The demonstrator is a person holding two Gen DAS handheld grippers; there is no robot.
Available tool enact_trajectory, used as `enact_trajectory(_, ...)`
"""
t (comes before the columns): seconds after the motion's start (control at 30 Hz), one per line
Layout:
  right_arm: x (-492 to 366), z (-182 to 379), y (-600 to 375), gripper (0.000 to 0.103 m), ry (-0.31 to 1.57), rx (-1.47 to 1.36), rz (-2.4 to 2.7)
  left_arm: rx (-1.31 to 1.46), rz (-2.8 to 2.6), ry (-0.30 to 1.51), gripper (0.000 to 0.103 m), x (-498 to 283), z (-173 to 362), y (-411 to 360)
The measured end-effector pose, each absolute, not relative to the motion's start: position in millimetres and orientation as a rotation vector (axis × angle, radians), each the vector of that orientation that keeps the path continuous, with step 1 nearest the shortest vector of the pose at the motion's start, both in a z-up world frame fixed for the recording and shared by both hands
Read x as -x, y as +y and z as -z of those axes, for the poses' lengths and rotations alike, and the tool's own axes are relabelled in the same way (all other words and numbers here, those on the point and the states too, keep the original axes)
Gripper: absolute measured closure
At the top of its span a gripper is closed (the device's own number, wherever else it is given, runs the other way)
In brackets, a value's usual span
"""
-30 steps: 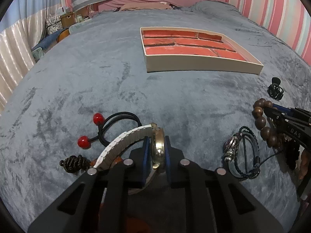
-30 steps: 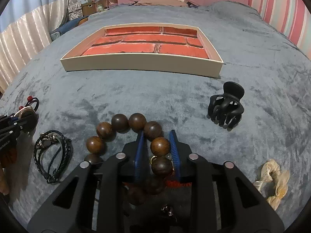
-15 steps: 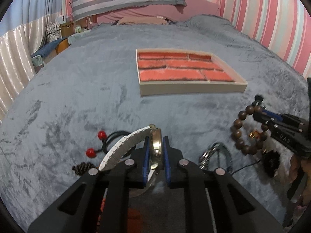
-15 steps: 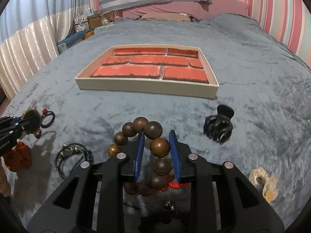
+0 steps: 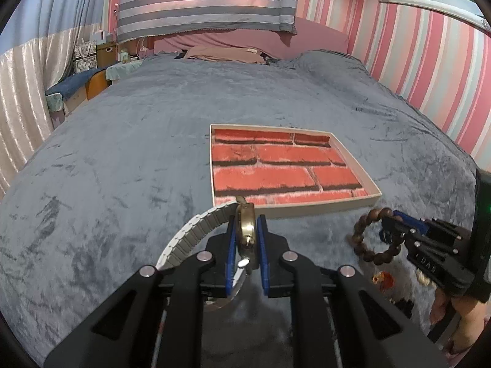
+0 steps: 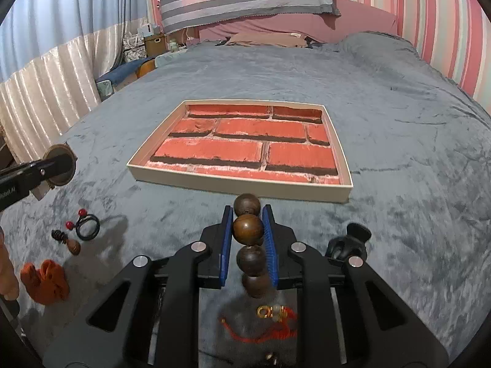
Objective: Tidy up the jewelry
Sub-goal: 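Carry the watch in the left tool and bracelet in the right tool to the tray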
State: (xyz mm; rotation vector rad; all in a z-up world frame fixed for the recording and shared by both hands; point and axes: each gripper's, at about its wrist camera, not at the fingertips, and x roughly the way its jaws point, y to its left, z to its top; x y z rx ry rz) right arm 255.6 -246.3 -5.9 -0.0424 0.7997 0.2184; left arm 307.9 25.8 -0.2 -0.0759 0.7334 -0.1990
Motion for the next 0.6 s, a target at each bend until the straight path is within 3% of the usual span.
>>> enact_trajectory(0.33, -304, -35, -243, 0.083, 0.746, 0.034, -0.213, 0.071, 0.21, 0.736, 0.09, -373, -21, 10)
enact_trajectory(0.6, -382, -52, -241, 0.083, 0.735, 0.02, -0.18, 0.07, 0.209, 0.77, 0.09, -445, -7, -12)
